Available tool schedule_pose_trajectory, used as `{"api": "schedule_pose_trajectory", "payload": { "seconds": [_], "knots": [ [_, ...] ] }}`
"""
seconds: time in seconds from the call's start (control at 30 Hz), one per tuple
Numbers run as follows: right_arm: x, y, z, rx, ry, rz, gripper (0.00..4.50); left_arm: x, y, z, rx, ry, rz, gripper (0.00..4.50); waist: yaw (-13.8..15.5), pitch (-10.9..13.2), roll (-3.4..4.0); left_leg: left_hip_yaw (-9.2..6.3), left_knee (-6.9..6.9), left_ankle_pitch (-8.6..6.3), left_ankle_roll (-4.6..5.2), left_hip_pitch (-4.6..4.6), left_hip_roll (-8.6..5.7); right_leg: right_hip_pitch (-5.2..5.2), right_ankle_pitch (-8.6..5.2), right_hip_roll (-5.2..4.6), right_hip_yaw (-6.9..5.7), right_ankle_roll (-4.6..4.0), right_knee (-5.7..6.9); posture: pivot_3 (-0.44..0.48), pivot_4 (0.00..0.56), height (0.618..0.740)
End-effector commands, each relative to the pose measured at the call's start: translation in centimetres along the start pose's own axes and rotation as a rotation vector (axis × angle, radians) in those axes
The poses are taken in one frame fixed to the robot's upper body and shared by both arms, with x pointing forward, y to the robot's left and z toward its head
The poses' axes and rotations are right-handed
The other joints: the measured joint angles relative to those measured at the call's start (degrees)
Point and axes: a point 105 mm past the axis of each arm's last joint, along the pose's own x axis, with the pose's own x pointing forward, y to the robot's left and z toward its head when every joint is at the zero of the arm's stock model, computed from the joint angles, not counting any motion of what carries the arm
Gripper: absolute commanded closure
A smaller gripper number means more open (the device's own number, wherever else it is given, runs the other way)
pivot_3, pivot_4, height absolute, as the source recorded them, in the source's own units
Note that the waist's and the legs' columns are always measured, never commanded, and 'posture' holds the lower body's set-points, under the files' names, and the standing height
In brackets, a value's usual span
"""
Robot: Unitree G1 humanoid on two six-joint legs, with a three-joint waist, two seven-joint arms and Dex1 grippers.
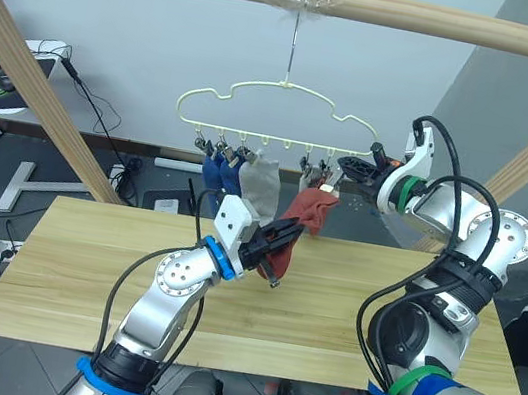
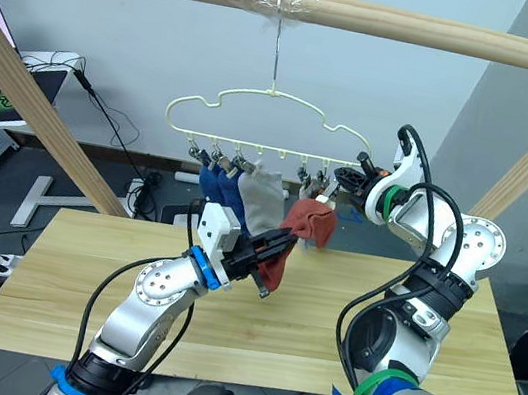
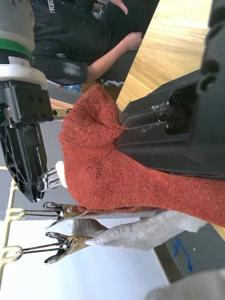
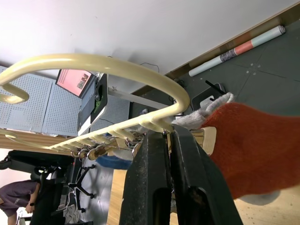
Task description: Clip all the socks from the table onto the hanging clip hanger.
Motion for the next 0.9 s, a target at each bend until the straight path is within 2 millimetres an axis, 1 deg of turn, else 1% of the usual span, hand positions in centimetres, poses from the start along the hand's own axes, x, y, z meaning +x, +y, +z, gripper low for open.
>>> {"api": "schedule_pose_trajectory", "payload": {
  "seconds": [0.03, 0.23, 0.6, 0.73, 0.87, 0.9],
  "knots": [
    [-0.3, 1.0, 0.7, -0.023, -0.027, 0.025, 4.50, 0.2, -0.4, 1.0, 0.014, -0.049, -0.017, 4.47, -0.02, 0.00, 0.00, 0.00, 0.00, 0.00, 0.00, 0.00, 0.00, 0.00, 0.00, 0.00, 0.00, 0.00, 0.00, -0.026, 0.178, 0.740],
    [-0.3, 1.1, 0.7, -0.019, -0.028, 0.028, 4.50, 0.2, 0.0, 0.9, 0.013, -0.049, -0.001, 4.47, -0.02, 0.00, 0.00, 0.00, 0.00, 0.00, 0.00, 0.00, 0.00, 0.00, 0.00, 0.01, 0.00, 0.00, 0.00, -0.026, 0.181, 0.740],
    [-0.4, 1.5, 0.5, -0.016, -0.024, 0.039, 4.50, 1.2, 0.6, 0.8, 0.014, -0.062, 0.021, 4.47, -0.05, 0.00, 0.00, 0.00, 0.01, 0.00, 0.00, -0.02, 0.00, -0.01, 0.00, 0.02, 0.00, 0.00, 0.01, -0.031, 0.180, 0.740],
    [-0.4, 1.5, 0.3, -0.012, -0.023, 0.037, 4.50, 2.0, 1.1, 1.4, 0.026, -0.087, 0.024, 4.47, -0.08, 0.00, 0.00, -0.01, 0.01, 0.00, 0.00, -0.02, 0.00, -0.01, 0.00, 0.02, -0.01, 0.00, 0.01, -0.038, 0.179, 0.740],
    [-0.5, 1.7, 0.5, -0.017, -0.030, 0.052, 4.50, 2.2, 1.0, 1.4, 0.031, -0.091, 0.015, 4.47, -0.11, 0.00, 0.00, 0.00, 0.03, 0.00, 0.00, -0.03, 0.00, -0.01, 0.01, 0.05, 0.01, 0.00, 0.02, -0.038, 0.180, 0.740],
    [-0.6, 1.9, 0.5, -0.018, -0.033, 0.061, 4.25, 2.2, 1.0, 1.4, 0.032, -0.091, 0.014, 4.49, -0.11, 0.00, 0.00, 0.01, 0.03, 0.00, 0.00, -0.04, 0.00, -0.01, 0.01, 0.05, 0.01, 0.00, 0.02, -0.040, 0.178, 0.740]
  ]
}}
